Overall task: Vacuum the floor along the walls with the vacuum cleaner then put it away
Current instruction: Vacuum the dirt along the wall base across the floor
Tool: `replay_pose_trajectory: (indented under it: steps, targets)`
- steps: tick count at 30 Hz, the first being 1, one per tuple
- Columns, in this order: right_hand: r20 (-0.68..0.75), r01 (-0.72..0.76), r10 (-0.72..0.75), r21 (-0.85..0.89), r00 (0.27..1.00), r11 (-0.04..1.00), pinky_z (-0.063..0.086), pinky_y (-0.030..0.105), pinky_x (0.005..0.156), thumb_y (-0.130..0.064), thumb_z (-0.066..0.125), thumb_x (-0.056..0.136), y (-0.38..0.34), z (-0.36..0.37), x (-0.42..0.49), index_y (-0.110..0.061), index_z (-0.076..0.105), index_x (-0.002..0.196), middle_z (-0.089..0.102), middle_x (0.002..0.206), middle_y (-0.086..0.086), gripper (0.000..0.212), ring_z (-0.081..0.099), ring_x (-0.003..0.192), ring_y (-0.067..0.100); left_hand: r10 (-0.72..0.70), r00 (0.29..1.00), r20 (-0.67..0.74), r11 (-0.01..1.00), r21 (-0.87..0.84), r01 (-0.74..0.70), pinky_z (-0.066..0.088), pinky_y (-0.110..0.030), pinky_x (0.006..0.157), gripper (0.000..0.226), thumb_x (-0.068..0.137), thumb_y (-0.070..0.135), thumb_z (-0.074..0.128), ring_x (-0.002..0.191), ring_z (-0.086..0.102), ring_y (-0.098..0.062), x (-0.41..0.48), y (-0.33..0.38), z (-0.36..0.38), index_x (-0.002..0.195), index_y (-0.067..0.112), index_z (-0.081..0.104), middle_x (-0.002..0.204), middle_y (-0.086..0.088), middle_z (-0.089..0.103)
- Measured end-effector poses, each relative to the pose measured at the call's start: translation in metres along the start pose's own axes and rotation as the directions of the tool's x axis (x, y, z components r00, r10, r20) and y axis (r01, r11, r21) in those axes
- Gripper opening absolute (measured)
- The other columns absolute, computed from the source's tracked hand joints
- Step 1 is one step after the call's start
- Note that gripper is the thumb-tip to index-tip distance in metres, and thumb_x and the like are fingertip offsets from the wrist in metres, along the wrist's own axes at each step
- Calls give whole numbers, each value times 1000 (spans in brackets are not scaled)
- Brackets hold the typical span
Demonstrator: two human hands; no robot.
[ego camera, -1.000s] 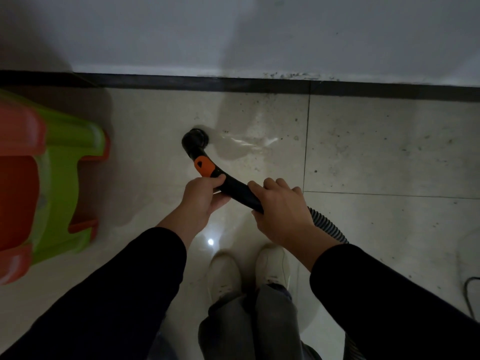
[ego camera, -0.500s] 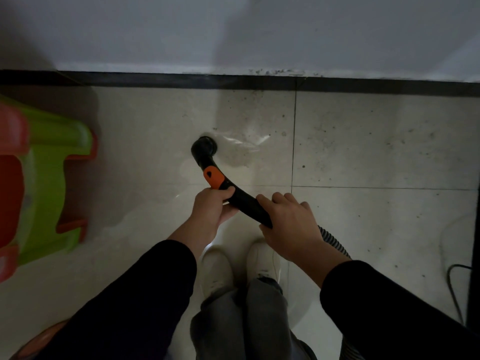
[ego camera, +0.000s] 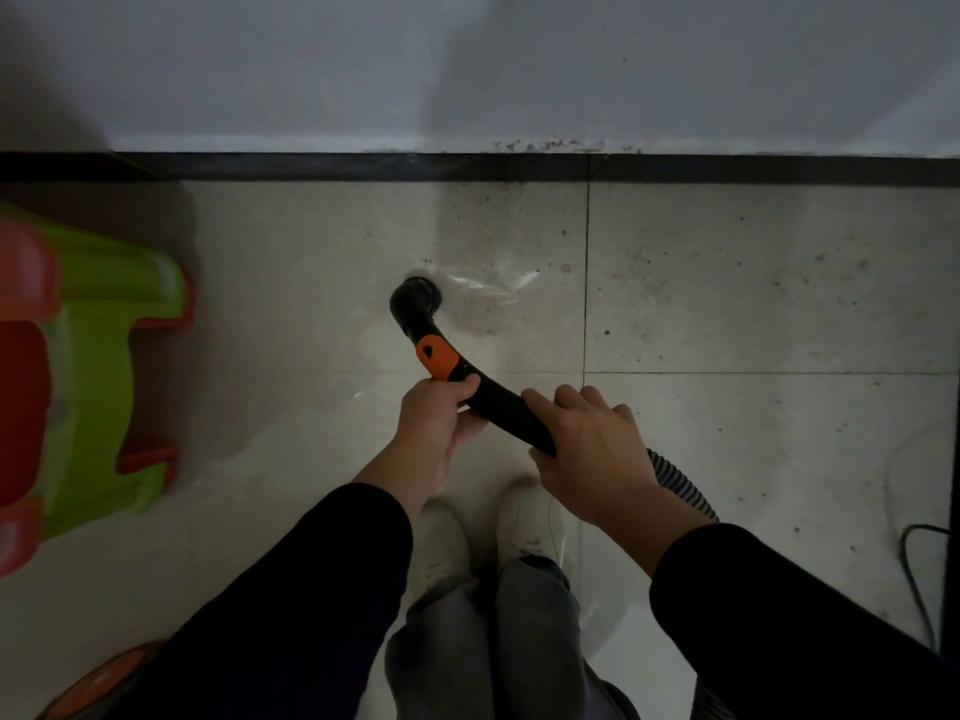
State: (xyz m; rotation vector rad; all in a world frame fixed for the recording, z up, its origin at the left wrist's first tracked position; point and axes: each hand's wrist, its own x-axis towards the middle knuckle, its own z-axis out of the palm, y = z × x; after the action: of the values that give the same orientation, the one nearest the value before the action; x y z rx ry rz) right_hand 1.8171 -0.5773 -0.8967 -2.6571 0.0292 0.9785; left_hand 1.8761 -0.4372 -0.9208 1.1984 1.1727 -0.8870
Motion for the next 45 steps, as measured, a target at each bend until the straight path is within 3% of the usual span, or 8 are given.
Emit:
replay_pose_trajectory:
  steps: [5, 15, 30, 34, 39, 45]
  targets:
    - [-28, 23, -23, -4, 999, 1000, 40, 40, 90, -34, 56, 92, -8, -5, 19, -28, 35, 140, 51, 117, -1, 53, 46, 110, 21, 27, 1000, 2, 1000, 0, -27, 56, -31, 77, 34, 93, 5, 60, 99, 67, -27, 8, 19, -7, 125, -3, 53, 117, -18, 65]
    - [-70, 54, -52, 20, 996, 998, 39, 42, 90, -32, 58, 91, -29, -5, 55, -27, 37, 138, 52, 117, 0, 52, 46, 110, 23, 69, 997, -34, 998, -6, -69, 55, -29, 73, 33, 94, 5, 59, 91, 67, -23, 26, 51, -22, 125, -3, 54, 117, -17, 64]
    - [-92, 68, -64, 41, 994, 997, 39, 42, 89, -32, 59, 92, -35, -14, 81, -25, 37, 140, 52, 118, 1, 53, 45, 111, 23, 111, 994, -24, 994, -10, -111, 55, -30, 76, 32, 95, 5, 57, 99, 65, -25, 37, 76, -22, 126, -2, 54, 120, -18, 63]
    - [-97, 47, -42, 52, 994, 998, 39, 42, 89, -32, 59, 92, -31, -16, 81, -26, 36, 140, 51, 118, 0, 53, 45, 111, 22, 118, 993, -15, 993, -4, -118, 55, -33, 84, 30, 95, 5, 58, 99, 65, -26, 38, 77, -16, 123, -1, 54, 119, -17, 63]
    - [-99, 21, -16, 53, 995, 998, 40, 42, 88, -32, 59, 92, -23, -19, 75, -25, 37, 139, 52, 116, 0, 53, 45, 110, 22, 112, 994, 6, 994, -1, -112, 56, -33, 81, 31, 94, 4, 58, 92, 67, -24, 37, 74, -5, 124, -2, 54, 116, -17, 64]
    - [-90, -21, 26, 61, 996, 998, 41, 43, 89, -32, 58, 91, -11, -21, 61, -25, 38, 138, 52, 116, 1, 51, 46, 111, 23, 103, 994, 22, 994, 46, -104, 55, -34, 85, 34, 93, 5, 60, 100, 66, -26, 32, 65, 9, 126, -4, 54, 121, -18, 63]
